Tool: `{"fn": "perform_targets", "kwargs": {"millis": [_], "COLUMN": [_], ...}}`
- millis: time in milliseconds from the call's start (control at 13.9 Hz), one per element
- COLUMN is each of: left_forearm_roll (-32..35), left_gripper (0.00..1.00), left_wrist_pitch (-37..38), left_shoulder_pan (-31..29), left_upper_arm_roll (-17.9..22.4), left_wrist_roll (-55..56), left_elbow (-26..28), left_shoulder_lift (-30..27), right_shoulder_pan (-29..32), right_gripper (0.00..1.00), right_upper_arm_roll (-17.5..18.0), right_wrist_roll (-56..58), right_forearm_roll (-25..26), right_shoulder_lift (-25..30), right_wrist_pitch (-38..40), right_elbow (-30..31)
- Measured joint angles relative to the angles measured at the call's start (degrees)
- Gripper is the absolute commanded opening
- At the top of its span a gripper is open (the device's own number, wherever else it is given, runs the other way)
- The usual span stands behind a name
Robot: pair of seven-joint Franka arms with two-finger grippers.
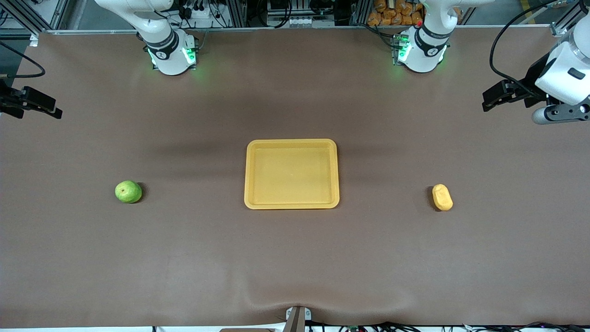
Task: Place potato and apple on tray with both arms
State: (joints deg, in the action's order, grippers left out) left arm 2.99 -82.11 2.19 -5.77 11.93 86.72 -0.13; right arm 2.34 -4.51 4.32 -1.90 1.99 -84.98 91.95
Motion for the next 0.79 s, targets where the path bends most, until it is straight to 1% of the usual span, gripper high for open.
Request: {"fn": "perform_targets", "kwargs": {"millis": [430,789], "left_forearm_roll": [0.0,0.0], "left_gripper": [1.0,1.0], "left_wrist_pitch": [0.0,0.0], "left_shoulder_pan": [-0.21,-0.24], "left_upper_arm_roll": [0.16,0.27], "left_wrist_roll": [0.0,0.0], "left_elbow": [-0.07,-0.15], "left_shoulder_lift": [0.0,0.0], "right_shoulder_pan": [0.01,0.13], "right_gripper": [1.0,1.0], "right_upper_arm_roll": [0.0,-0.1], "right_wrist_roll": [-0.13,-0.3], "right_forearm_roll": [0.0,0.0], "right_shoulder_lift": [-0.48,-4.15], "right_wrist_pitch": [0.1,0.13], "right_elbow": [0.02,0.08]}}
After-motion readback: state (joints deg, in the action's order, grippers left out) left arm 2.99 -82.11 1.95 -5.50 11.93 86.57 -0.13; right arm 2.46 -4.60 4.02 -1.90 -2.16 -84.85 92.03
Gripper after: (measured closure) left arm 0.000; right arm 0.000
